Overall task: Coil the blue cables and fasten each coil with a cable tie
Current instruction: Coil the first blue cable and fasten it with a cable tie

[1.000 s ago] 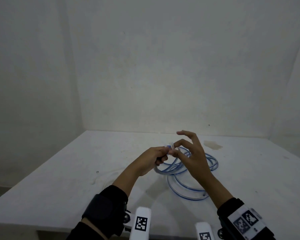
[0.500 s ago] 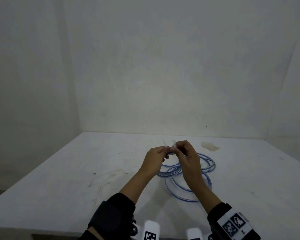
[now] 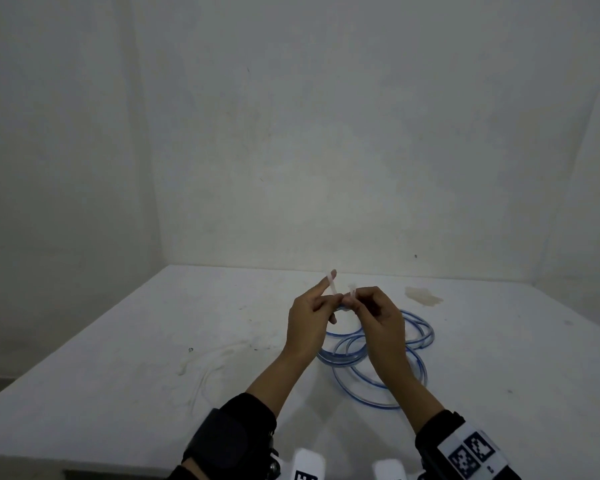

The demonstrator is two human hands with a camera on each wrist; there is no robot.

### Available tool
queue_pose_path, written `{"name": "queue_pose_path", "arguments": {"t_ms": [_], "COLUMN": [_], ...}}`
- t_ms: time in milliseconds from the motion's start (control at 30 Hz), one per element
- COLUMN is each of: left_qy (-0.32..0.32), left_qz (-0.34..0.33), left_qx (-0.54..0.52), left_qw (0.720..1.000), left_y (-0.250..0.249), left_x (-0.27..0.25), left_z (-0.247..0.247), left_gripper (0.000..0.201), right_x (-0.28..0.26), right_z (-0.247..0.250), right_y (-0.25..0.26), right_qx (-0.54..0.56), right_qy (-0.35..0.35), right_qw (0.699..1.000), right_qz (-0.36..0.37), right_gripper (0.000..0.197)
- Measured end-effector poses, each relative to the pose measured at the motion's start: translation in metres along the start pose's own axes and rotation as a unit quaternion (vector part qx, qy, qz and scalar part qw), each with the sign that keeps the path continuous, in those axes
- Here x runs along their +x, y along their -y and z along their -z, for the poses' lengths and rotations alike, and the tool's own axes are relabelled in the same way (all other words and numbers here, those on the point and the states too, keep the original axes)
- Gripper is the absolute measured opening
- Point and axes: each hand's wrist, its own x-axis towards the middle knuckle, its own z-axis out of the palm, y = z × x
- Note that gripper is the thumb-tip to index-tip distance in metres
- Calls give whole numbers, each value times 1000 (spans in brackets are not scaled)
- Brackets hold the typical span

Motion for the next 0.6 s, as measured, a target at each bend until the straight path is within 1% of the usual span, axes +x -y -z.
{"name": "queue_pose_path", "arguments": {"t_ms": [67, 133, 200, 300, 400, 533, 600], "left_qy": [-12, -20, -18, -1, 5, -11, -18], "left_qz": [-24, -35, -30, -21, -20, -8, -6], "left_qx": [10, 12, 8, 11, 14, 4, -1], "left_qw": [1000, 999, 999, 1000, 1000, 1000, 1000], "left_y": [4, 7, 9, 11, 13, 14, 13], "left_x": [-1, -1, -2, -2, -2, -2, -3], "left_z": [-2, -3, -4, -3, -3, -4, -4], "left_gripper": [41, 37, 33, 32, 32, 31, 32], "right_x": [1, 1, 1, 2, 1, 2, 3], "right_z": [-1, -1, -1, -1, -1, -2, -2], "right_y": [1, 3, 6, 9, 10, 12, 13], "right_qx": [9, 19, 39, 51, 35, -1, -21], "right_qy": [-9, -19, -36, -53, -53, -53, -68], "right_qw": [1000, 1000, 998, 997, 997, 998, 997], "right_qz": [0, -3, -16, -31, -34, -34, -31], "right_gripper": [8, 13, 19, 19, 17, 12, 15]}}
